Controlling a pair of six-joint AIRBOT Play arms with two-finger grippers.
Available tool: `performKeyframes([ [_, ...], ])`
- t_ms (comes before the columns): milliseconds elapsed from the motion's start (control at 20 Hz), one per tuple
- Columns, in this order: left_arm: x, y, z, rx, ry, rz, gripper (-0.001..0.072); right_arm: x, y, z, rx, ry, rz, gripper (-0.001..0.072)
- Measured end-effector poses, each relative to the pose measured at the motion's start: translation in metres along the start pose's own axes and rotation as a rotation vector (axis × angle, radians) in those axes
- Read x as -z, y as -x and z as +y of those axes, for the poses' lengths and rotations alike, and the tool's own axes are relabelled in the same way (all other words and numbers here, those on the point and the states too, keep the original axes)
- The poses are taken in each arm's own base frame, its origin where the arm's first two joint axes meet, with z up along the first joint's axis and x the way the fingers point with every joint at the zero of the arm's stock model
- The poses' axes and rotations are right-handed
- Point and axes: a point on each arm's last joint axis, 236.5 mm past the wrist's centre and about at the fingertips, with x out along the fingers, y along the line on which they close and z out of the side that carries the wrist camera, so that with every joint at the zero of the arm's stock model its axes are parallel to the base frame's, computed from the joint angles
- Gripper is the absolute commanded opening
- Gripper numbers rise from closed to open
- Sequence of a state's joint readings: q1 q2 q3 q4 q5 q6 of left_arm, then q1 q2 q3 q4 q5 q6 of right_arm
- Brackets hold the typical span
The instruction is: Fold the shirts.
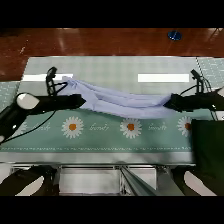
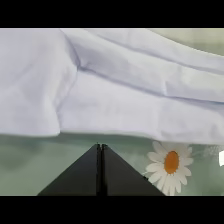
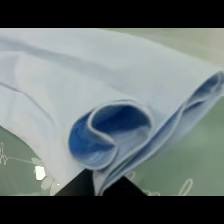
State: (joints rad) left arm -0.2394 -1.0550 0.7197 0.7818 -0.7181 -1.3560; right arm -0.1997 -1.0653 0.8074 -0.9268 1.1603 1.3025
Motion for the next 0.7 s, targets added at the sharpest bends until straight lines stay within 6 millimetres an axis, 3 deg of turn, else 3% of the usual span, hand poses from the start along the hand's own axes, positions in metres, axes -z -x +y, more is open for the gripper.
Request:
performKeyframes([
  [200, 0.009, -0.061, -0.044, 0.060, -0.073, 0.169, 0.0012, 0.029, 0.053, 0.031, 0.010, 0.061, -0.121, 0.0021],
  [350, 0.034, -0.112, -0.085, 0.099, -0.101, 0.297, 0.0012, 0.043, 0.079, 0.064, -0.064, 0.078, -0.206, 0.0021],
  [500, 0.080, -0.153, -0.129, 0.143, -0.129, 0.436, 0.0012, 0.051, 0.093, 0.088, -0.141, 0.084, -0.249, 0.0021],
  [700, 0.144, -0.182, -0.183, 0.212, -0.182, 0.586, 0.0012, 0.053, 0.101, 0.103, -0.195, 0.086, -0.274, 0.0022],
])
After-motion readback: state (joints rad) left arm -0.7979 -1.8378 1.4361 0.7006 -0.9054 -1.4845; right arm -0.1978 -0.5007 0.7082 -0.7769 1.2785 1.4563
